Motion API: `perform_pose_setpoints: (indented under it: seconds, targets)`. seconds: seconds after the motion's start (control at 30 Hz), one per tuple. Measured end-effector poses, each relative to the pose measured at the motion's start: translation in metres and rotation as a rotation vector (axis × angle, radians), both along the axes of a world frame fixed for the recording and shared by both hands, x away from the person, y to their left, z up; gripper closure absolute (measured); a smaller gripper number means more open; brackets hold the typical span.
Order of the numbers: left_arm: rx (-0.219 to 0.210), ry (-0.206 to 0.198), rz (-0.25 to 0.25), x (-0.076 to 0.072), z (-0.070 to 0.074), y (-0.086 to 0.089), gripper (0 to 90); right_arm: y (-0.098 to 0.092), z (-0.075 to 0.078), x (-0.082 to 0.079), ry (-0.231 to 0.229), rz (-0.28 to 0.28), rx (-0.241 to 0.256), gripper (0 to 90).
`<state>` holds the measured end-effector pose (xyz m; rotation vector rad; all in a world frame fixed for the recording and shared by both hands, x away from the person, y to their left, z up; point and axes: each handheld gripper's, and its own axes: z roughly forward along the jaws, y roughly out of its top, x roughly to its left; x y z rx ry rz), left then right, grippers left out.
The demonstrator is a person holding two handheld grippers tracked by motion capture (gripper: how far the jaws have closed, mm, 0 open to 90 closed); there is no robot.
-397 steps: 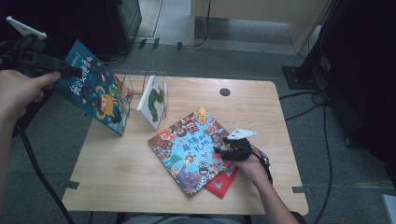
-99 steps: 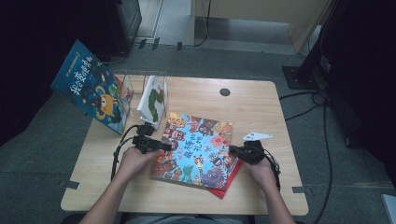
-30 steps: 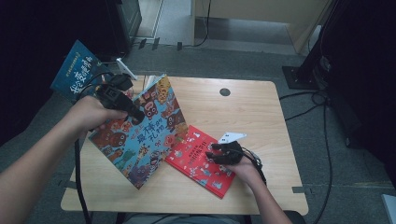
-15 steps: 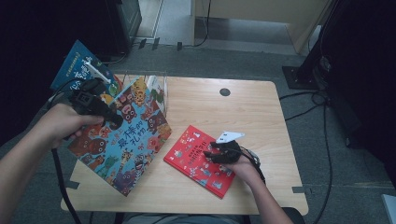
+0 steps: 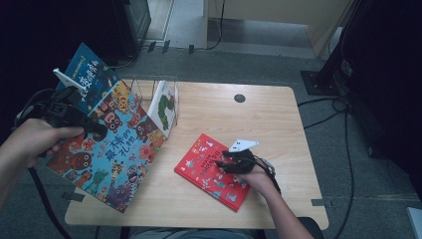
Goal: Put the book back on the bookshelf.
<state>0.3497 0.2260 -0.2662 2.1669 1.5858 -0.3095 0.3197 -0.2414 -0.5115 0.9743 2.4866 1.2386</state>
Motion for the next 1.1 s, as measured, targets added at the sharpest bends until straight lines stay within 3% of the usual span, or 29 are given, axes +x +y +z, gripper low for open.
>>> perform_pose_setpoints:
  seconds: [0.27, 0.47, 0.83, 1.1]
  targets:
    - [0.003, 0.001, 0.086, -0.002, 0.0, 0.027, 82.0, 0.001, 0.001, 0.003, 0.002, 0.015, -0.014, 47.8]
    - [0.001, -0.003, 0.122, -0.003, 0.001, 0.043, 81.9, 0.001, 0.001, 0.003, -0.001, 0.018, -0.016, 47.8]
    - [-0.028, -0.021, 0.24, -0.002, 0.017, 0.08, 81.9, 0.003, 0.001, 0.002, -0.017, 0.024, -0.038, 48.0]
    - [-0.014, -0.05, 0.302, 0.011, 0.031, 0.088, 81.9, 0.004, 0.001, 0.003, -0.027, 0.028, -0.047, 48.0]
